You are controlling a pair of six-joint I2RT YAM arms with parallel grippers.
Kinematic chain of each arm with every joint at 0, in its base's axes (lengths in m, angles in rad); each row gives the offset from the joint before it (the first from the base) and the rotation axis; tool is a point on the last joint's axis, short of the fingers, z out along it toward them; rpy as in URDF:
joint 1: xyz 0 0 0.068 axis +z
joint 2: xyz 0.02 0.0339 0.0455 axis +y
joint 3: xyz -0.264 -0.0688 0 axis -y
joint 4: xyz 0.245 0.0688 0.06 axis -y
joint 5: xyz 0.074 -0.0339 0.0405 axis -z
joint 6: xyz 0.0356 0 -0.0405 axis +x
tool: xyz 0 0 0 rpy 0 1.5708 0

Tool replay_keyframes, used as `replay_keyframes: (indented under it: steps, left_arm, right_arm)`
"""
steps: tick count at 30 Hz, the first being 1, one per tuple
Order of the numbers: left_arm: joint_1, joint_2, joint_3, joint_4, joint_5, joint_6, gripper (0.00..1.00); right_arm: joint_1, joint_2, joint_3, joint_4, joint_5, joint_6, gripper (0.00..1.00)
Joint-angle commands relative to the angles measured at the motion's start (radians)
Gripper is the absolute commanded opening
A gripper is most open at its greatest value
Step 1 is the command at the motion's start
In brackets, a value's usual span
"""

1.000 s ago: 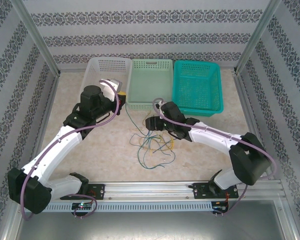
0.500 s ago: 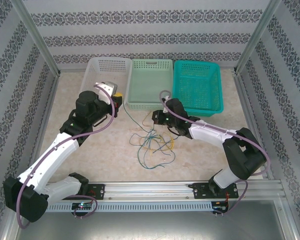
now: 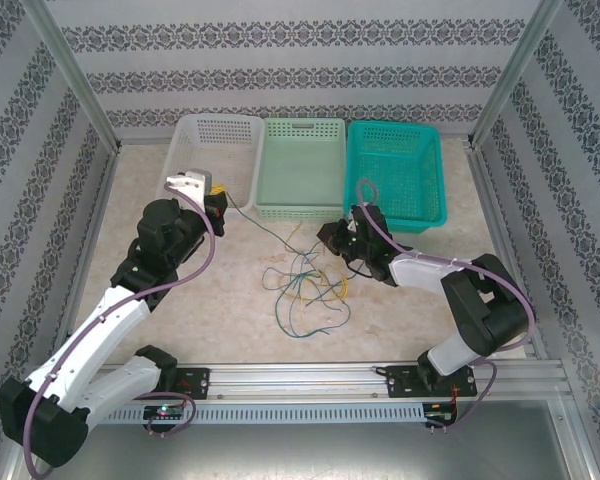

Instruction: Untangle the cables

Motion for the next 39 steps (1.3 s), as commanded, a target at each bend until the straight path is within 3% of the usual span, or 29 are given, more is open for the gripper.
replay_keyframes:
  steps: [1,3,4,9,13,17,20,26,33,35,39]
  left_arm:
    - [-0.004,-0.008,0.010,0.046,-0.020,-0.010,0.00]
    - [-0.005,-0.004,0.026,0.020,-0.009,0.000,0.00]
    - [-0.004,-0.005,0.032,0.005,-0.006,0.008,0.00]
    - [-0.004,0.002,0.071,-0.084,0.008,0.061,0.00]
    - [-0.004,0.020,0.101,-0.127,-0.002,0.086,0.00]
    - [-0.004,0.042,0.127,-0.139,0.029,0.094,0.00]
    - [-0.004,0.055,0.145,-0.159,0.042,0.094,0.00]
    - [-0.005,0.052,0.152,-0.174,0.047,0.095,0.00]
    - [-0.004,0.054,0.161,-0.185,0.047,0.090,0.00]
    - [-0.004,0.051,0.162,-0.185,0.047,0.087,0.00]
    - [-0.004,0.048,0.168,-0.190,0.036,0.092,0.00]
  right_arm:
    - [0.011,0.000,0.063,-0.020,-0.036,-0.081,0.31]
    - [0.015,-0.032,0.070,-0.065,-0.012,-0.144,0.57]
    - [0.014,-0.061,0.061,-0.080,0.011,-0.174,0.65]
    - [0.037,-0.233,0.039,-0.269,0.167,-0.359,0.75]
    - [0.126,-0.322,0.056,-0.410,0.259,-0.534,0.75]
    - [0.204,-0.306,0.041,-0.381,0.182,-0.588,0.66]
    - [0.275,-0.249,0.057,-0.394,0.168,-0.637,0.66]
    - [0.347,-0.144,0.076,-0.329,0.162,-0.683,0.77]
    - [0.385,-0.023,0.157,-0.333,0.141,-0.685,0.75]
    - [0.385,0.001,0.163,-0.333,0.167,-0.679,0.69]
    - [0.384,0.024,0.178,-0.333,0.160,-0.668,0.41]
